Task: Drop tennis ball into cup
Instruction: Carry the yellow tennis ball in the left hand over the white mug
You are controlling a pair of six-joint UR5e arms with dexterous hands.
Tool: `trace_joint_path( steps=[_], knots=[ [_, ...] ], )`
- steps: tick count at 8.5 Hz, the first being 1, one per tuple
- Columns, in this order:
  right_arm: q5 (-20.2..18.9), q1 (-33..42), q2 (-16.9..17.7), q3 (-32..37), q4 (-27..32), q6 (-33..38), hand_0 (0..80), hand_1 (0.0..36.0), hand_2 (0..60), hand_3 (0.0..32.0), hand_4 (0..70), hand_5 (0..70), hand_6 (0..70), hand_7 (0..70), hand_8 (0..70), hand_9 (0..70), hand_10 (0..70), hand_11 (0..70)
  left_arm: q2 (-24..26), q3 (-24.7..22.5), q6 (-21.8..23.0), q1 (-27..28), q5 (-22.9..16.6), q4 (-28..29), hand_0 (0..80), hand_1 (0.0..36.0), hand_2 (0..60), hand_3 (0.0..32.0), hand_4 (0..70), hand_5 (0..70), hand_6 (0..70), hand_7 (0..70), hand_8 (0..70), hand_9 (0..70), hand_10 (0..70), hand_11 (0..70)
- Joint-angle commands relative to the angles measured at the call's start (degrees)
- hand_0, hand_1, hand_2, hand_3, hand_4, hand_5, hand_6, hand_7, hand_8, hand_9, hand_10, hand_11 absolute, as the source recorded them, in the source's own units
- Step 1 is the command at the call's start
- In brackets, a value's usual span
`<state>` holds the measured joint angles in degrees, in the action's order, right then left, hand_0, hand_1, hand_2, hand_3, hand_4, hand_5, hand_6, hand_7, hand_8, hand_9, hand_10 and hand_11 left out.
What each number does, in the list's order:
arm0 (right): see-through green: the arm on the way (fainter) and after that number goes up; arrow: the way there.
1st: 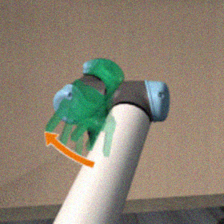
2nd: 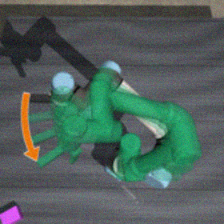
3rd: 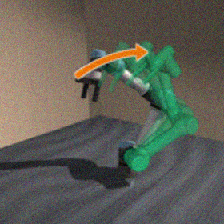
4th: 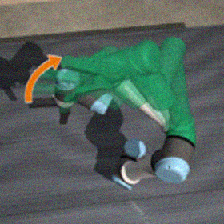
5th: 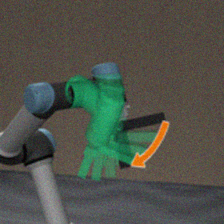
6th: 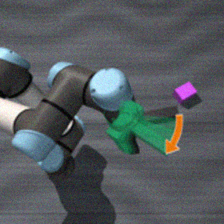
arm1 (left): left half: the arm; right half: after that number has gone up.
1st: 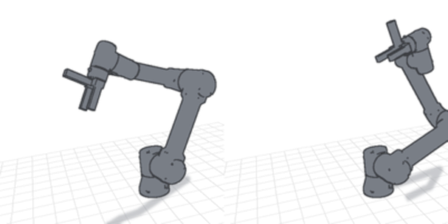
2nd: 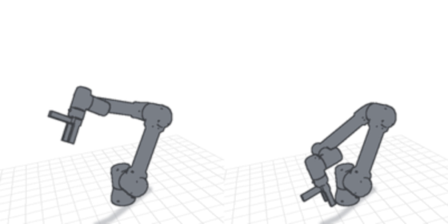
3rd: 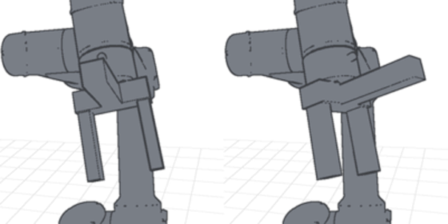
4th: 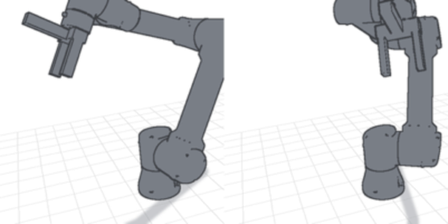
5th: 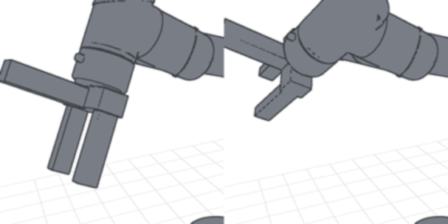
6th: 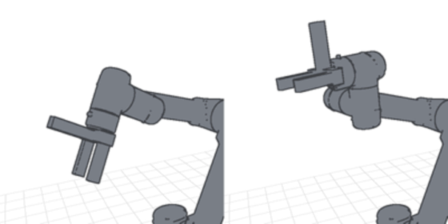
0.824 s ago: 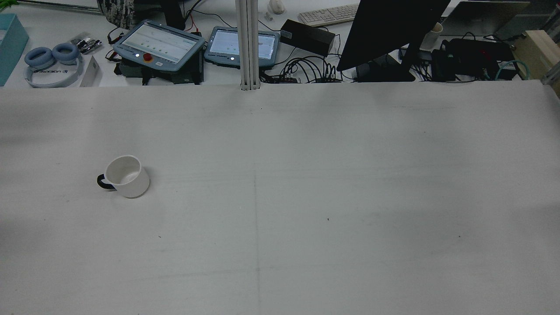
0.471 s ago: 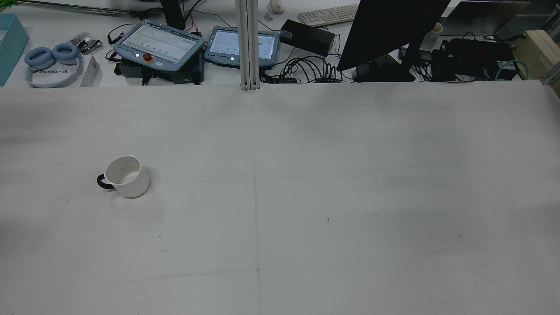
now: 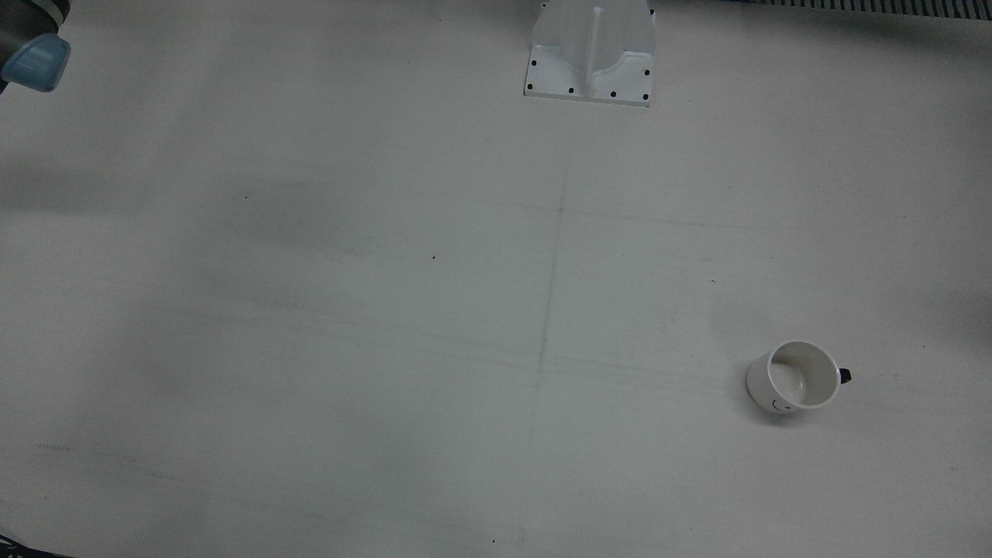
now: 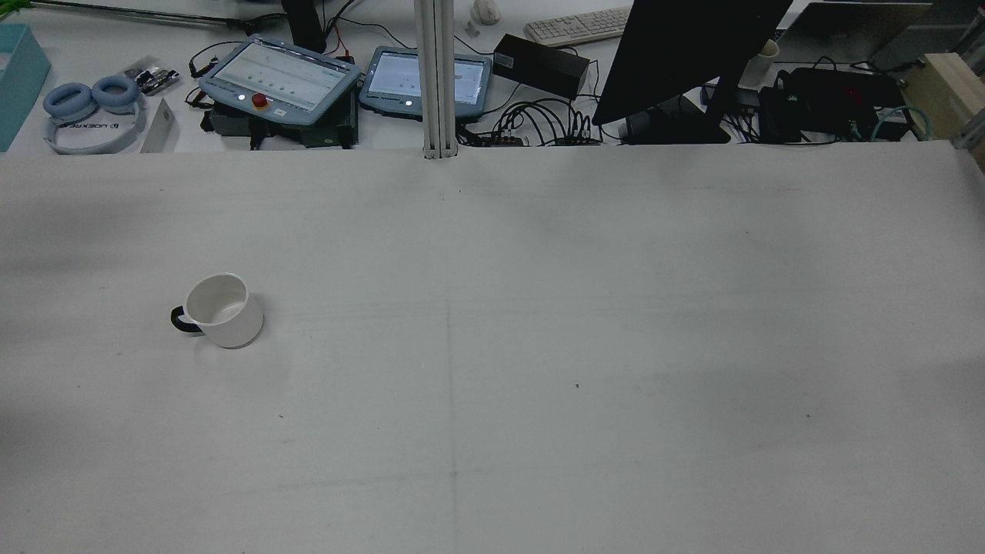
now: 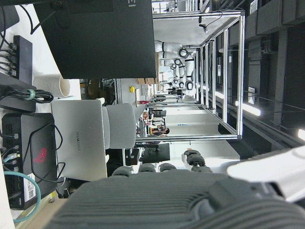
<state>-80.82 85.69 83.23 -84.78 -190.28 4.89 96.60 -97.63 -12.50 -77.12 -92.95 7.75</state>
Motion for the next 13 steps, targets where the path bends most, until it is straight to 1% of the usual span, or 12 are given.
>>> trace_joint_path(
  steps=[1,3,4,5,6,7,8,9,10,11,12,13],
  knots=[
    [0.0,-0.1,0.0,0.1,0.0,0.0,0.0,0.0,0.0,0.0,0.0,0.0,0.0,0.0,0.0,0.0,0.0,0.0,-0.7,-2.5,-1.6,13.5,-1.0,-1.2,80.0,36.0,60.0,29.8,0.0,33.1,70.0,56.6,38.6,33.5,10.8,20.2],
    [0.0,-0.1,0.0,0.2,0.0,0.0,0.0,0.0,0.0,0.0,0.0,0.0,0.0,0.0,0.0,0.0,0.0,0.0,-0.4,-2.5,-4.7,21.1,2.1,-0.5,80.0,36.0,60.0,31.8,0.0,30.7,69.8,56.4,37.6,33.7,10.2,19.4],
    [0.0,-0.1,0.0,0.1,0.0,0.0,0.0,0.0,0.0,0.0,0.0,0.0,0.0,0.0,0.0,0.0,0.0,0.0,-0.3,-2.0,-5.8,24.7,3.9,-0.5,80.0,36.0,60.0,31.8,0.0,30.5,69.8,56.4,37.5,33.6,10.3,19.4],
    [0.0,-0.1,0.0,0.1,0.0,0.0,0.0,0.0,0.0,0.0,0.0,0.0,0.0,0.0,0.0,0.0,0.0,0.0,-0.2,-1.8,-7.0,26.0,4.1,-0.5,80.0,36.0,58.7,31.2,0.0,28.0,62.2,58.8,36.0,34.0,10.3,19.3],
    [0.0,-0.1,0.0,0.1,0.0,0.0,0.0,0.0,0.0,0.0,0.0,0.0,0.0,0.0,0.0,0.0,0.0,0.0,0.2,-1.5,-7.3,27.1,4.1,-0.6,80.0,36.0,59.5,31.0,0.0,30.0,69.8,56.5,37.6,33.6,10.2,19.1],
    [0.0,-0.1,0.0,0.1,0.0,0.0,0.0,0.0,0.0,0.0,0.0,0.0,0.0,0.0,0.0,0.0,0.0,0.0,0.9,-0.1,-7.2,27.6,4.1,-0.3,80.0,36.0,57.0,31.2,0.0,28.4,63.2,57.9,36.3,33.9,10.4,19.3],
    [0.0,-0.1,0.0,0.1,0.0,0.0,0.0,0.0,0.0,0.0,0.0,0.0,0.0,0.0,0.0,0.0,0.0,0.0,1.8,1.6,-7.0,27.6,4.0,0.7,80.0,36.0,56.5,31.2,0.0,29.1,67.2,57.3,37.0,33.7,10.6,19.6],
    [0.0,-0.1,0.0,0.1,0.0,0.0,0.0,0.0,0.0,0.0,0.0,0.0,0.0,0.0,0.0,0.0,0.0,0.0,2.4,3.0,-6.7,27.6,3.9,1.3,80.0,36.0,49.9,32.0,0.0,29.3,68.9,48.9,34.7,28.1,10.1,18.8],
    [0.0,0.0,0.0,0.1,0.0,0.0,0.0,0.0,0.0,0.0,0.0,0.0,0.0,0.0,0.0,0.0,0.0,0.0,2.5,3.3,-6.6,27.6,3.9,1.7,80.0,36.0,38.8,29.4,0.0,18.9,28.9,24.5,15.8,9.2,8.0,15.4],
    [0.0,-0.1,0.0,0.1,0.0,0.0,0.0,0.0,0.0,0.0,0.0,0.0,0.0,0.0,0.0,0.0,0.0,0.0,2.5,3.3,-6.6,27.6,3.9,1.8,67.2,34.4,38.9,28.6,0.0,22.2,53.2,9.0,17.0,2.2,6.7,13.0],
    [0.0,-0.1,0.0,0.1,0.0,0.0,0.0,0.0,0.0,0.0,0.0,0.0,0.0,0.0,0.0,0.0,0.0,0.0,2.5,3.3,-6.7,27.6,3.9,1.8,59.8,30.8,33.6,29.6,0.0,17.6,36.7,8.5,12.3,0.5,5.7,11.2],
    [0.0,0.0,0.0,0.0,0.0,0.0,0.0,0.0,0.0,0.0,0.0,0.0,0.0,0.0,0.0,0.0,0.0,0.0,2.5,3.3,-6.6,27.6,3.9,2.0,57.1,29.6,29.5,31.0,0.0,13.1,16.7,10.9,7.4,0.8,5.4,10.6]
  ],
)
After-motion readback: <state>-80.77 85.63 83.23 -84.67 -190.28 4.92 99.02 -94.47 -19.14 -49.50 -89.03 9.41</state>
